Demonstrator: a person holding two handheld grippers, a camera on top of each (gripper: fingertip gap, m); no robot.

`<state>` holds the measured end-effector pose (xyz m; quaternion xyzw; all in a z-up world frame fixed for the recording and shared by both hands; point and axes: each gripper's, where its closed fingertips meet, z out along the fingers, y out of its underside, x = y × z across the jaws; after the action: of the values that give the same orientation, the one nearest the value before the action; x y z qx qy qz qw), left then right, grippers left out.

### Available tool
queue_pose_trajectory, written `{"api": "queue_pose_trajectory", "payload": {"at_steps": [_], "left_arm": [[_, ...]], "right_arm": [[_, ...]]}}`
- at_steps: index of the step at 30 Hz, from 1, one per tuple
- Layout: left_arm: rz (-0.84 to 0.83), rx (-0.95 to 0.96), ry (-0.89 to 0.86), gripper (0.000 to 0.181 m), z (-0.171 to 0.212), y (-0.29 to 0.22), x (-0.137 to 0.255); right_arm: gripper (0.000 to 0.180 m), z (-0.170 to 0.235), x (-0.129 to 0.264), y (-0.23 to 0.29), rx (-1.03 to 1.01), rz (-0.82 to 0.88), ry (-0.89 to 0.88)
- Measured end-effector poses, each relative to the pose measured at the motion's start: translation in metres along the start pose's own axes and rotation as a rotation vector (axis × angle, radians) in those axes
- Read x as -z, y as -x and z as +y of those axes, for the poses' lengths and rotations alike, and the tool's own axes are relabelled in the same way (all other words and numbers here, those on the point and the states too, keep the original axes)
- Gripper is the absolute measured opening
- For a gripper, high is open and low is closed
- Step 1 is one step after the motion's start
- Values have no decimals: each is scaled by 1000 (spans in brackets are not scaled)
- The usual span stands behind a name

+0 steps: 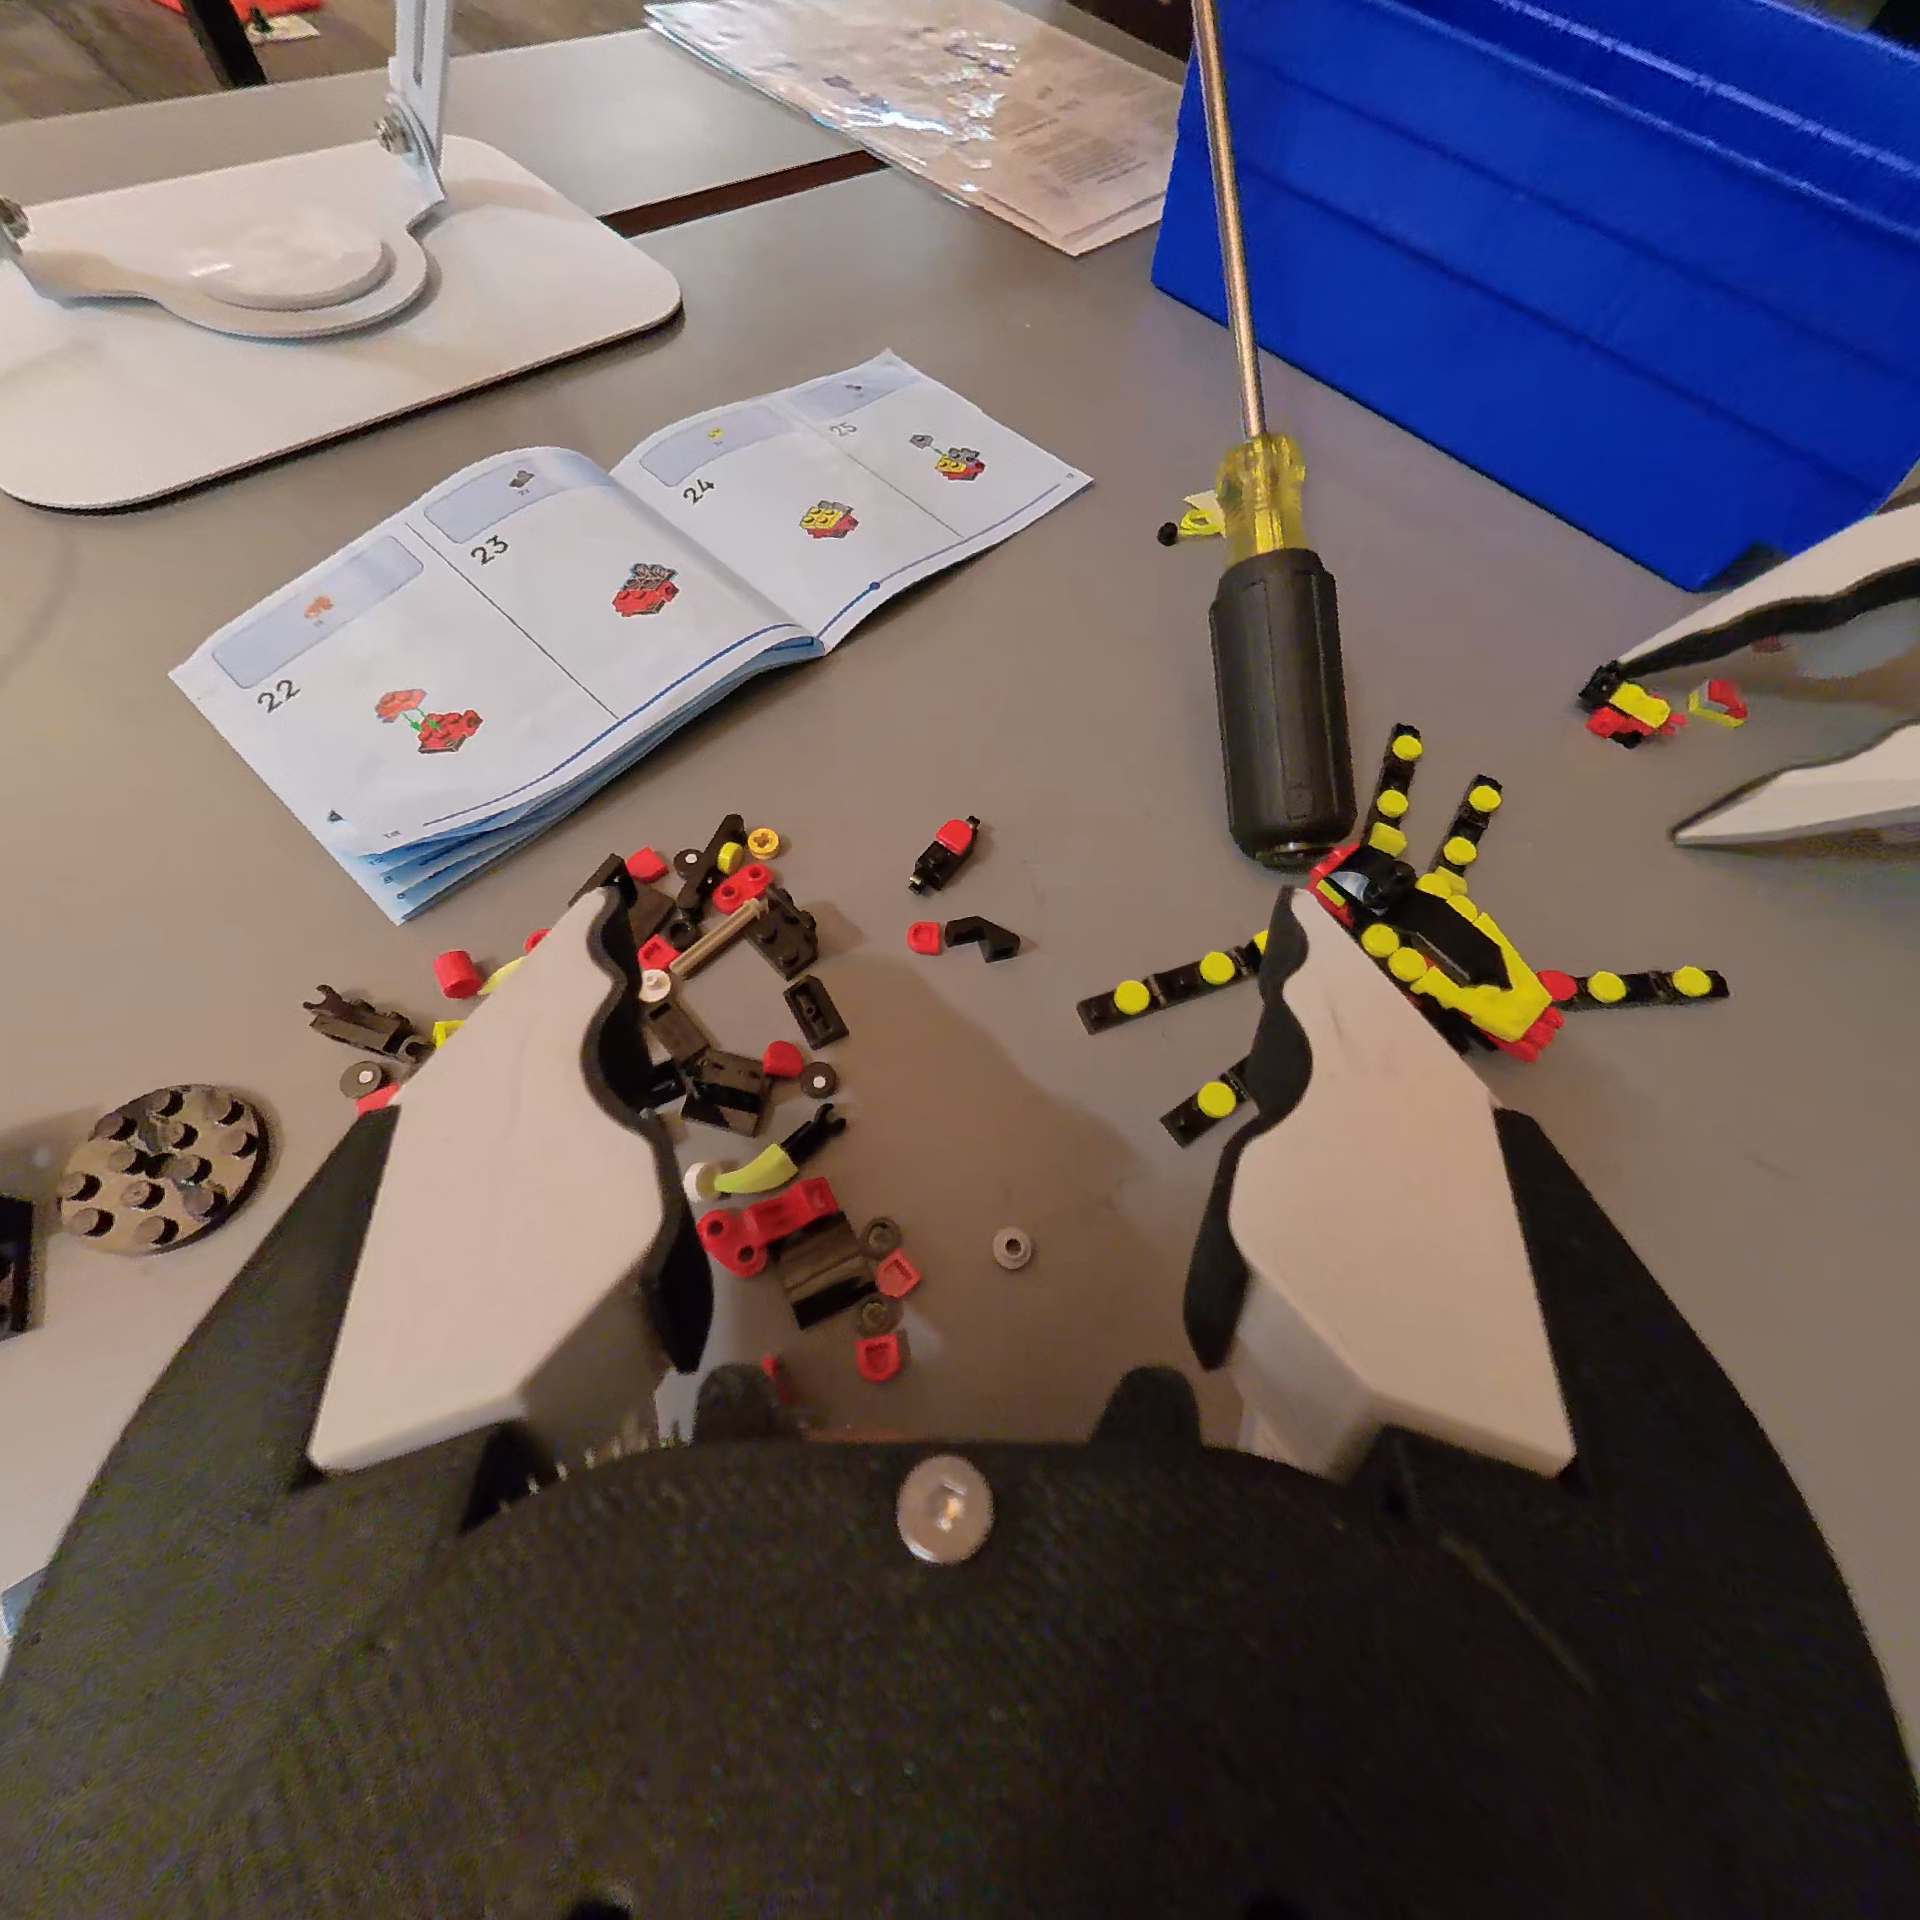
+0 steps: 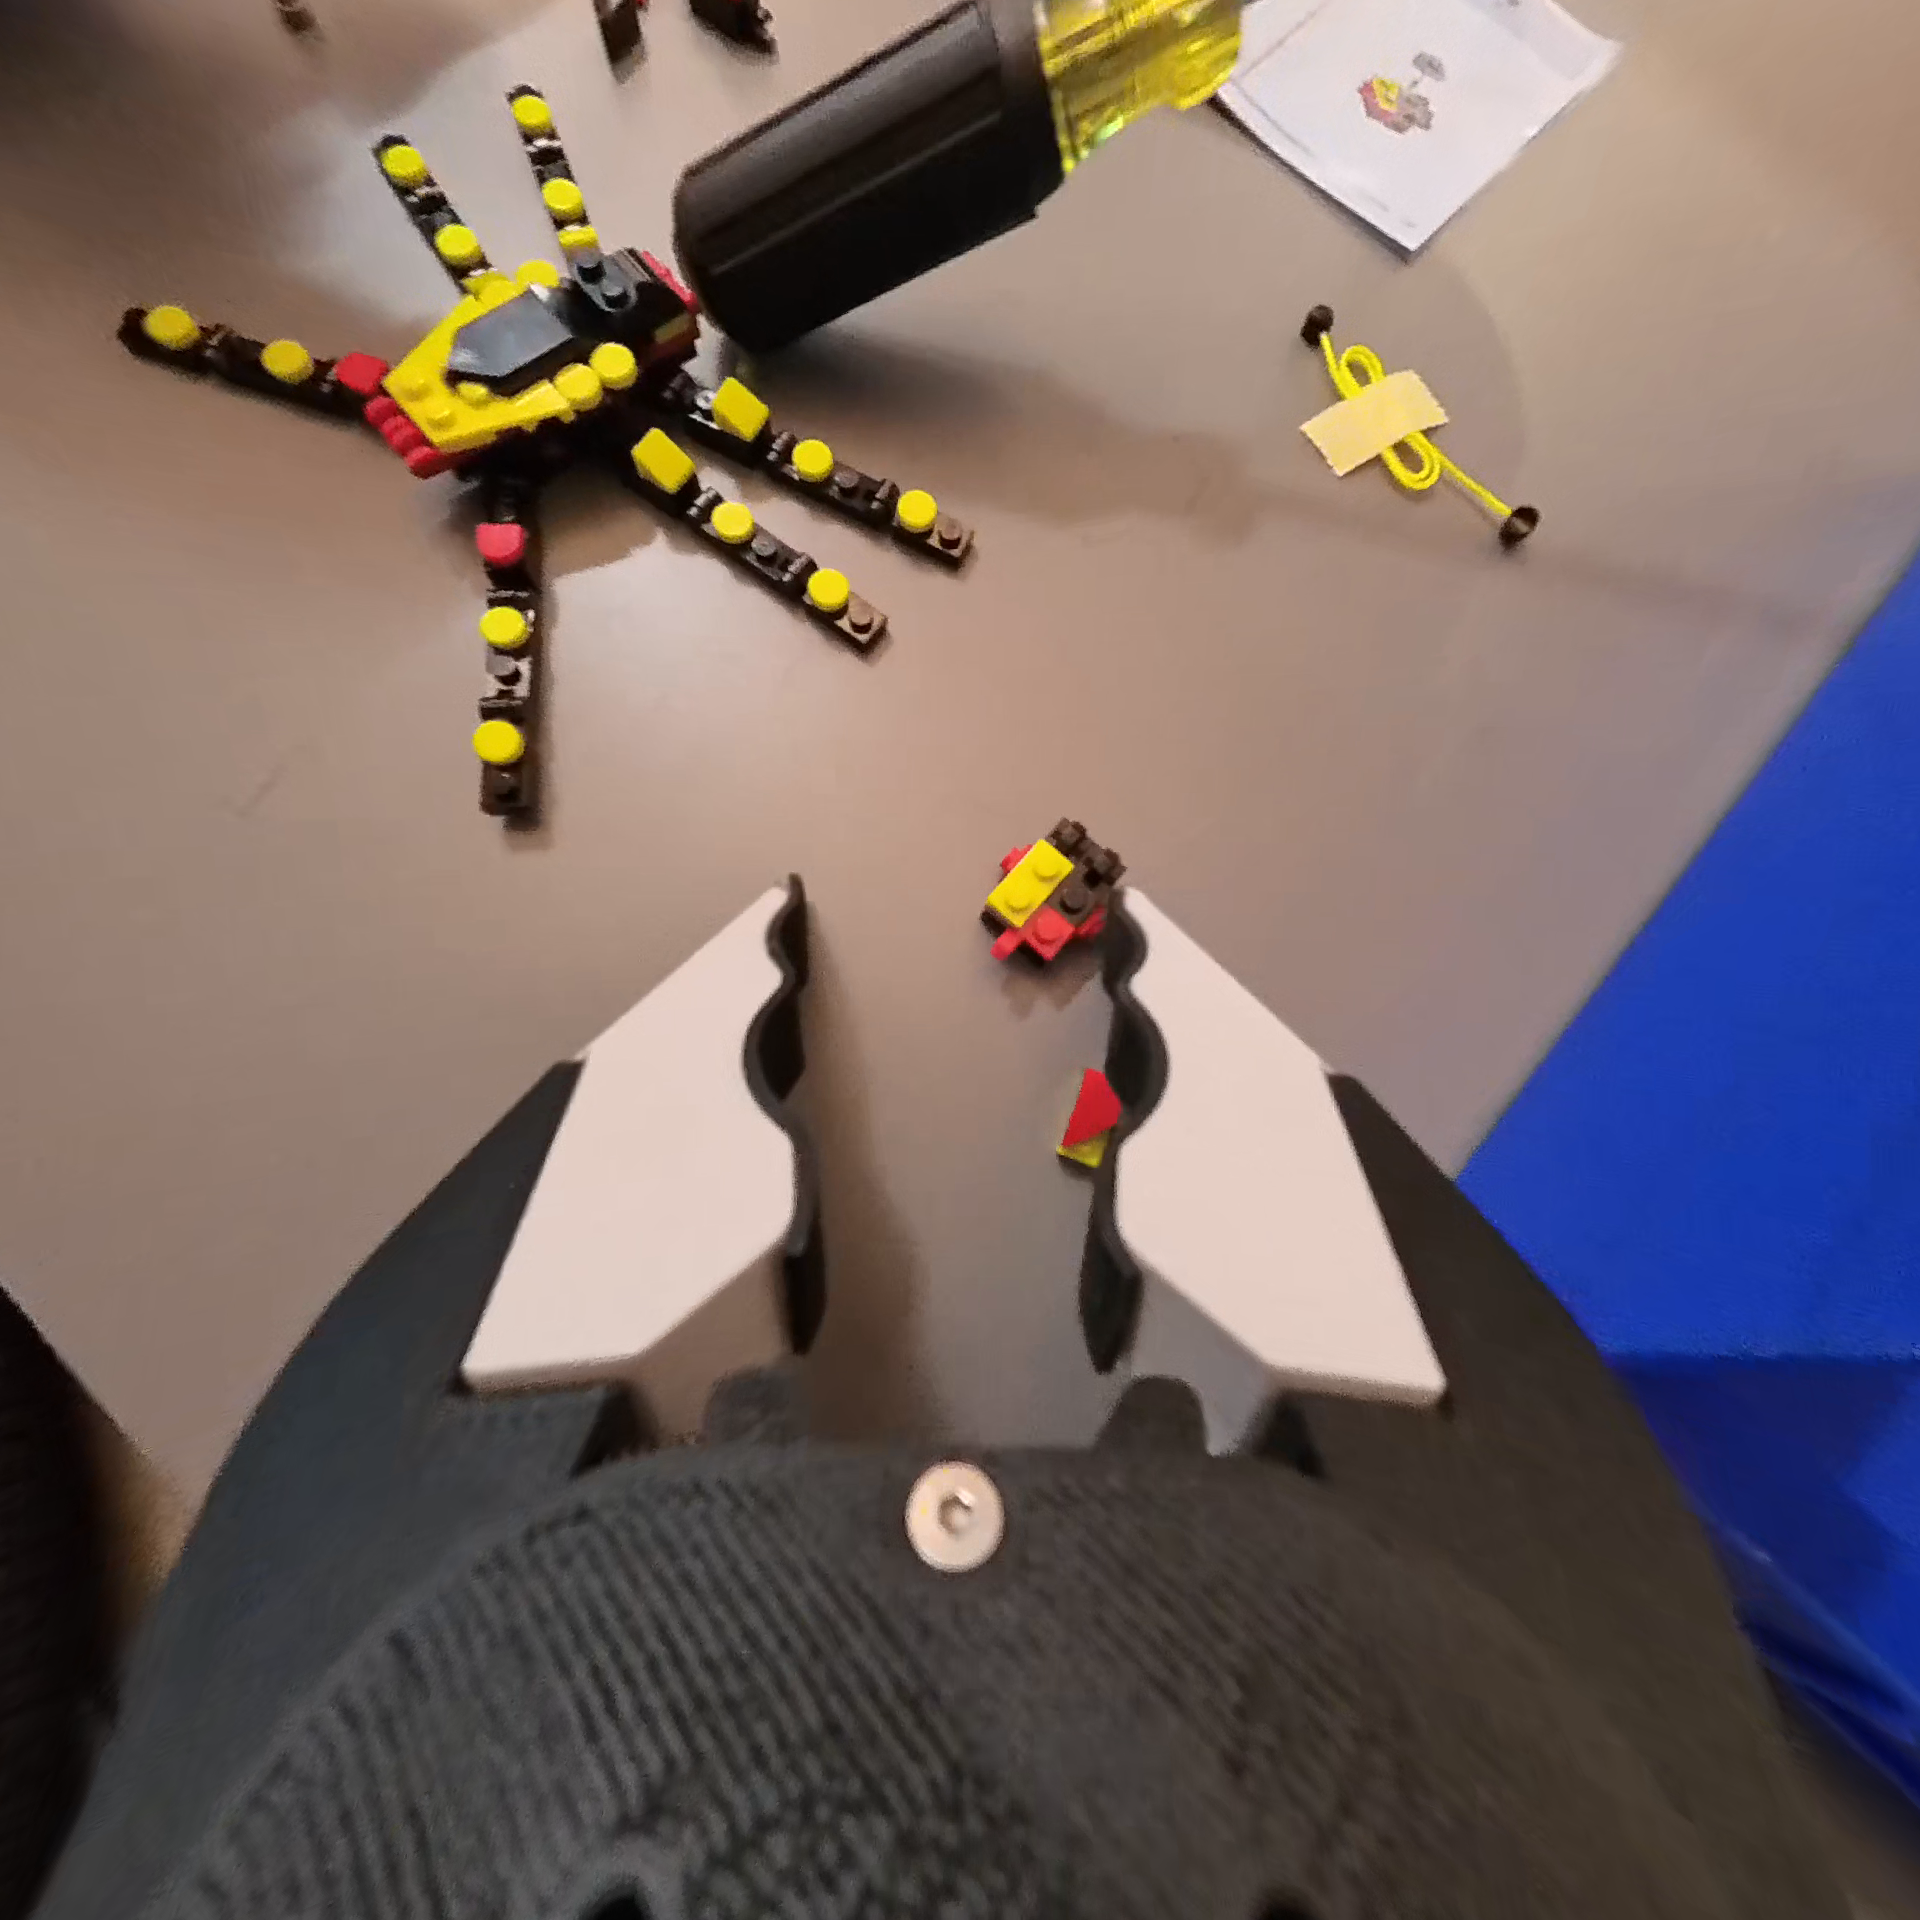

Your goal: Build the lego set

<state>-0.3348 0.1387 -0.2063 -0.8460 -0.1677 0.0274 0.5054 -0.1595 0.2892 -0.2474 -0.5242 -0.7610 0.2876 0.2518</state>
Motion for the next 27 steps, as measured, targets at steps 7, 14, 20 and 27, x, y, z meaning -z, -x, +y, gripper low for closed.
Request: {"api": "queue_pose_trajectory", "payload": {"at_steps": [7,14,20,27], "left_arm": [[-1,0,-1,116,0,0,0],[5,0,-4,115,-1,-1,1],[19,0,-6,113,-2,-6,1],[31,-7,-3,112,-1,-10,-1]], "right_arm": [[38,1,-1,-1,-19,1,5],[54,1,0,-3,-23,8,8],[68,-18,5,2,-29,-7,-82],[66,-34,10,13,-10,-46,-159]]}}
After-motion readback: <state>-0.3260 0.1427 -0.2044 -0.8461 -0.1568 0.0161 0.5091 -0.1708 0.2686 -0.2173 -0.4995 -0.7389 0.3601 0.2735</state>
